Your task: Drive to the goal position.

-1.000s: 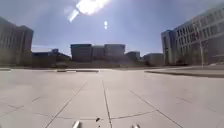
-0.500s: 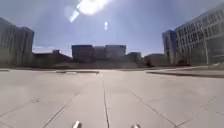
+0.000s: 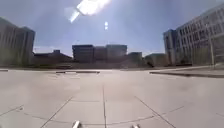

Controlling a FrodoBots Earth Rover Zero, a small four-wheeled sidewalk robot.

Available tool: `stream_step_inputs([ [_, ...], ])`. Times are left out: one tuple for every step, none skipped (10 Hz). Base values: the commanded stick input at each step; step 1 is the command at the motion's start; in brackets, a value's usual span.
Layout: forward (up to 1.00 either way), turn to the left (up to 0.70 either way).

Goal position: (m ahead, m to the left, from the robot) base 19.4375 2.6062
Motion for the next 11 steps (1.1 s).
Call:
stream_step_inputs([
  [0.85, 0.05],
  [0.85, 0.05],
  [0.85, 0.05],
  [0.85, 0.05],
  [0.85, 0.05],
  [0.85, 0.05],
  [0.85, 0.05],
  [0.85, 0.05],
  [0.85, 0.05],
  [0.85, 0.05],
  [0.85, 0.05],
])
